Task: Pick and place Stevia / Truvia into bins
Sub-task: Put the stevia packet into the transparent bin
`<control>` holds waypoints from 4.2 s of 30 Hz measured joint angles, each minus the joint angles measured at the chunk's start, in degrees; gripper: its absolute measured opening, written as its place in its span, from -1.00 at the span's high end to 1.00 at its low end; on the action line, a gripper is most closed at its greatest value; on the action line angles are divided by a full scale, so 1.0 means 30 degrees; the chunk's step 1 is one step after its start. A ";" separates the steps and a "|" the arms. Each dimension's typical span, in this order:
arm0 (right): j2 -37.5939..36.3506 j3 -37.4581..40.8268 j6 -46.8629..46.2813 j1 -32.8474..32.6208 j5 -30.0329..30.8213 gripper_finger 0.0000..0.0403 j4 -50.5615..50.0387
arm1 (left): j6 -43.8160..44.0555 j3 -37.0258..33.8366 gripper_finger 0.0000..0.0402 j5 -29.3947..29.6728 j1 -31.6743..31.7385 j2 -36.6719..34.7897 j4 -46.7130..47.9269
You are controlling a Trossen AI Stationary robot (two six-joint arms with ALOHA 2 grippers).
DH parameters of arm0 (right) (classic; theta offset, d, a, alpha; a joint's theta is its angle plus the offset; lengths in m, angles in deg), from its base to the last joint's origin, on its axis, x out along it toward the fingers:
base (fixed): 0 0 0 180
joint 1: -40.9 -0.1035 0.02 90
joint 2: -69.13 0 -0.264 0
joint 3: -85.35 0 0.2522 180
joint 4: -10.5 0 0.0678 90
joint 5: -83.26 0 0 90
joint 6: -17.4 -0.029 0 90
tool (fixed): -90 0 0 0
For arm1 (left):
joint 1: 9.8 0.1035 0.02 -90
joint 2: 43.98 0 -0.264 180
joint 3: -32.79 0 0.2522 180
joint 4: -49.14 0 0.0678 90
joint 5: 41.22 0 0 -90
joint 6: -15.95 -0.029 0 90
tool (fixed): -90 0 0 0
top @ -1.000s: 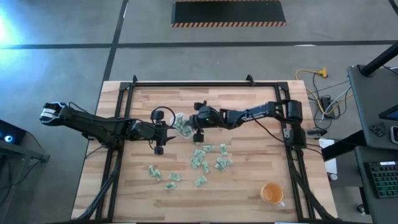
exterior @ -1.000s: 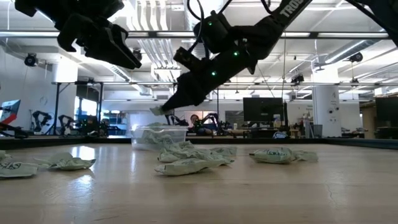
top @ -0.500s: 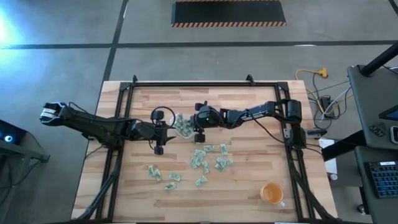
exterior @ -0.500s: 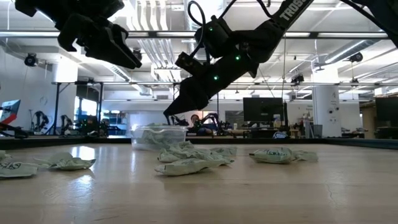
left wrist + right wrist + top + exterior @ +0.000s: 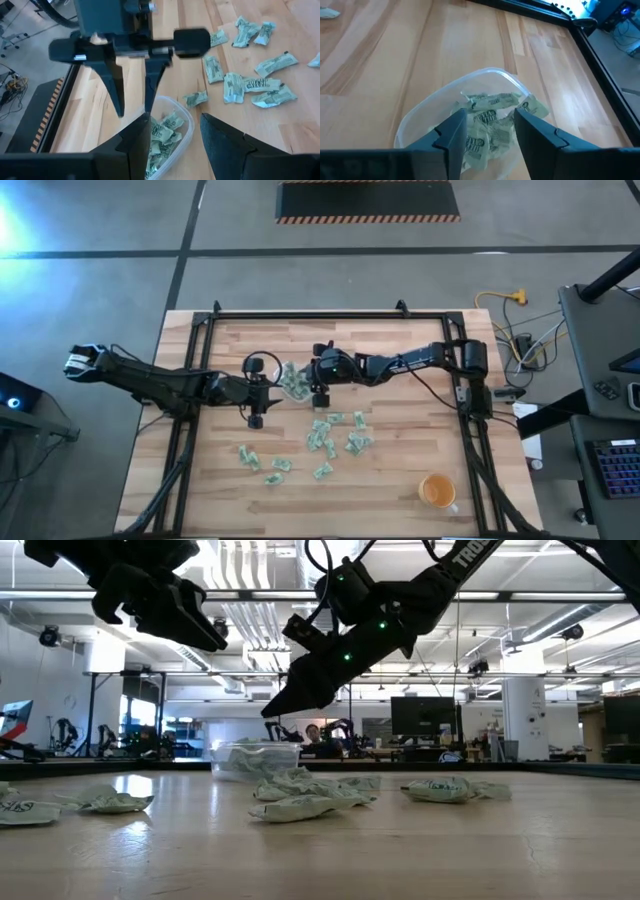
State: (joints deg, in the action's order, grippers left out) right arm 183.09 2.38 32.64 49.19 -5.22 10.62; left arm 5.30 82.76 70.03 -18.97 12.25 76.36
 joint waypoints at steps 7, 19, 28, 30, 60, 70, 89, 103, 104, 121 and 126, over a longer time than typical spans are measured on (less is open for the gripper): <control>-0.1445 0.0002 -0.0034 0.0000 0.0045 0.30 -0.2753 | 0.0712 0.0000 0.22 0.0001 0.0015 0.0000 0.1432; -0.3675 0.0138 -0.2328 -0.0616 -0.0021 0.43 -1.0080 | 0.5860 -0.0937 0.22 -0.5483 -0.1278 0.0265 0.4413; -0.3938 0.0372 -0.2594 -0.1978 -0.0079 0.43 -1.2153 | 1.0066 -0.1884 0.22 -0.6564 -0.5245 0.1372 0.3998; -0.3938 0.0408 -0.2594 -0.2196 -0.0079 0.43 -1.2233 | 1.0306 -0.1902 0.22 -0.6471 -0.6241 0.1861 0.3332; -0.3938 0.0582 -0.3024 -0.2477 -0.0050 0.48 -1.2130 | 0.7452 -0.0794 0.96 -0.4683 -0.8970 0.8043 0.0714; -0.3938 0.0590 -0.3013 -0.2470 -0.0028 0.51 -1.2042 | 0.2912 -0.0532 0.95 0.2072 -0.8465 0.6746 0.0840; -0.3938 0.0648 -0.2843 -0.2470 -0.0006 0.56 -1.1853 | -0.6669 -0.0650 0.95 0.5209 -0.0022 0.1854 -0.3891; -0.3938 0.0758 -0.2375 -0.2470 0.0001 0.61 -1.1291 | -0.7590 -0.1035 0.95 -0.0346 0.5576 0.4542 -0.7485; -0.3938 0.0758 -0.2375 -0.2470 0.0001 0.61 -1.1285 | -0.7595 -0.1039 0.95 -0.0795 0.5773 0.4983 -0.7595; -0.3931 0.0823 -0.2382 -0.2463 0.0001 0.65 -1.1139 | -0.7537 0.0233 0.95 -0.3478 0.6309 0.9871 -0.8129; -0.3909 0.0896 -0.2382 -0.2466 0.0001 0.62 -1.1005 | -0.7528 0.0423 0.95 -0.3512 0.6309 1.0003 -0.6989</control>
State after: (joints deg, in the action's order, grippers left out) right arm 171.36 5.07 25.49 41.80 -5.22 -22.39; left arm -17.28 84.02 59.50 -0.04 42.26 55.39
